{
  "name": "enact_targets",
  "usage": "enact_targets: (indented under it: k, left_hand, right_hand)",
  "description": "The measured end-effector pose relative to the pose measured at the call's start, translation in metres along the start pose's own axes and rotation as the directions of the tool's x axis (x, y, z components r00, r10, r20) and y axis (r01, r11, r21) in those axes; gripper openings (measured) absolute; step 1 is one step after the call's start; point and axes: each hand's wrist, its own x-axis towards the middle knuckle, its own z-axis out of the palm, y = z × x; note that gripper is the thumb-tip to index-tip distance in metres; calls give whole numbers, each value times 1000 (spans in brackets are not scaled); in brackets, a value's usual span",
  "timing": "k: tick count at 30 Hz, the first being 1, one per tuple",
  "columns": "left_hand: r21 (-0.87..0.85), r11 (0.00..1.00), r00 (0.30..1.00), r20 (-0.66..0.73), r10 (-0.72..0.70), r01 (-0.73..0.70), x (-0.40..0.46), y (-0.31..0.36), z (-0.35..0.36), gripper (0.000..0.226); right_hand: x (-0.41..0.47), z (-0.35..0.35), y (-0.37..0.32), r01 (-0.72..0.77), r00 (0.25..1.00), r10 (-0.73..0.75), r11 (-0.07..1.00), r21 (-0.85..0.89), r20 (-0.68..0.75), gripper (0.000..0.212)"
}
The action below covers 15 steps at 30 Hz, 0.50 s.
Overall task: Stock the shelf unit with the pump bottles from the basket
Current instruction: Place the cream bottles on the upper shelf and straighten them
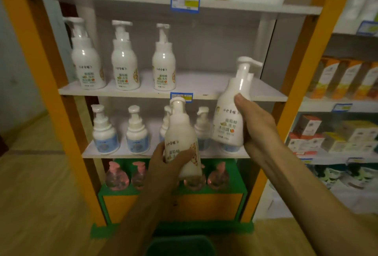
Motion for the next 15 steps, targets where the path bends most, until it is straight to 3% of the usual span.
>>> enact_targets:
  k: [4, 15]
  left_hand:
    - [-14, 1000, 999, -23, 22, -22, 12, 12, 3, 44]
    - [-63, 997, 999, 10, 40, -40, 49, 13, -6, 40]
  right_hand:
    - [29, 17, -31, 120, 992, -118, 991, -63, 36, 50]
    - [121, 54, -46, 249, 969, -245, 953, -174, 44, 43]
